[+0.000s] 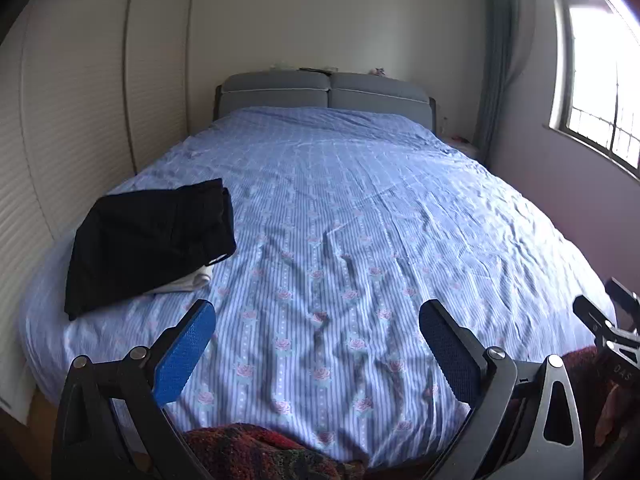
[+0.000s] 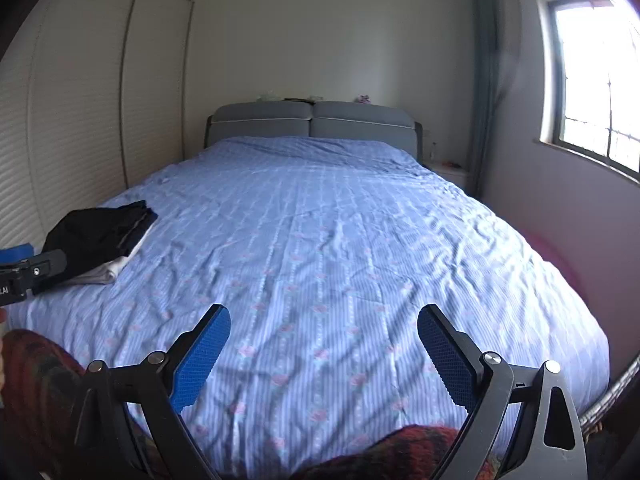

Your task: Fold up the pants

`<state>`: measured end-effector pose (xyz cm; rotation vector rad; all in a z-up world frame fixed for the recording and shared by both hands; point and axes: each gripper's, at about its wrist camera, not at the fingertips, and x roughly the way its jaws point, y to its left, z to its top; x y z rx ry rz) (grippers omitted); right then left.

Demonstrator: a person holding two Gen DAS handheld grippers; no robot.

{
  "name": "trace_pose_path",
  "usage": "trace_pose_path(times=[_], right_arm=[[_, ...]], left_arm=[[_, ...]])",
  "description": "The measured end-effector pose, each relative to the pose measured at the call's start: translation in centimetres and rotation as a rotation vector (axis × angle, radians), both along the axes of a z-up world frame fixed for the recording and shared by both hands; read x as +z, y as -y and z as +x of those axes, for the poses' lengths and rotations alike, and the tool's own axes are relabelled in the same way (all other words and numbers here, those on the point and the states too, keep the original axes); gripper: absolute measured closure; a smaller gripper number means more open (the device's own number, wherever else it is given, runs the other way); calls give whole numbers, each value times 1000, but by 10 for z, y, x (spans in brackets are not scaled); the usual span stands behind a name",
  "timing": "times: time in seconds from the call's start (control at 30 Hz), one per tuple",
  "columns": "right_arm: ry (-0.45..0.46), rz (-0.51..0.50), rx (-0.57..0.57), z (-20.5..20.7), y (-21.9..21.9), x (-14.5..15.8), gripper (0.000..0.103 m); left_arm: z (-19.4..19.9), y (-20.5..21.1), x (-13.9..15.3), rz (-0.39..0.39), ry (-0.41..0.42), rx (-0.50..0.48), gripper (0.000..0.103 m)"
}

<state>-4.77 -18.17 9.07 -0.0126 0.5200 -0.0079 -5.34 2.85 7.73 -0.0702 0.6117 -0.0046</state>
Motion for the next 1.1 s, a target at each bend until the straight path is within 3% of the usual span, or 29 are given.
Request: trace_pose_path(times=[0.1, 0.33, 0.83, 1.1], right_arm=[[18, 123, 9, -6, 18, 1, 7], [42, 200, -45, -8, 31, -2, 7], [48, 108, -31, -19, 10, -1, 7], [48, 77, -25, -20, 9, -3, 7]], left_arm=[[-2, -1, -8, 28, 26, 23, 0], [-9, -1, -12, 55, 81, 31, 0], [-22, -11, -12, -5, 63, 26, 0], [-21, -9, -18, 13, 50, 12, 0]])
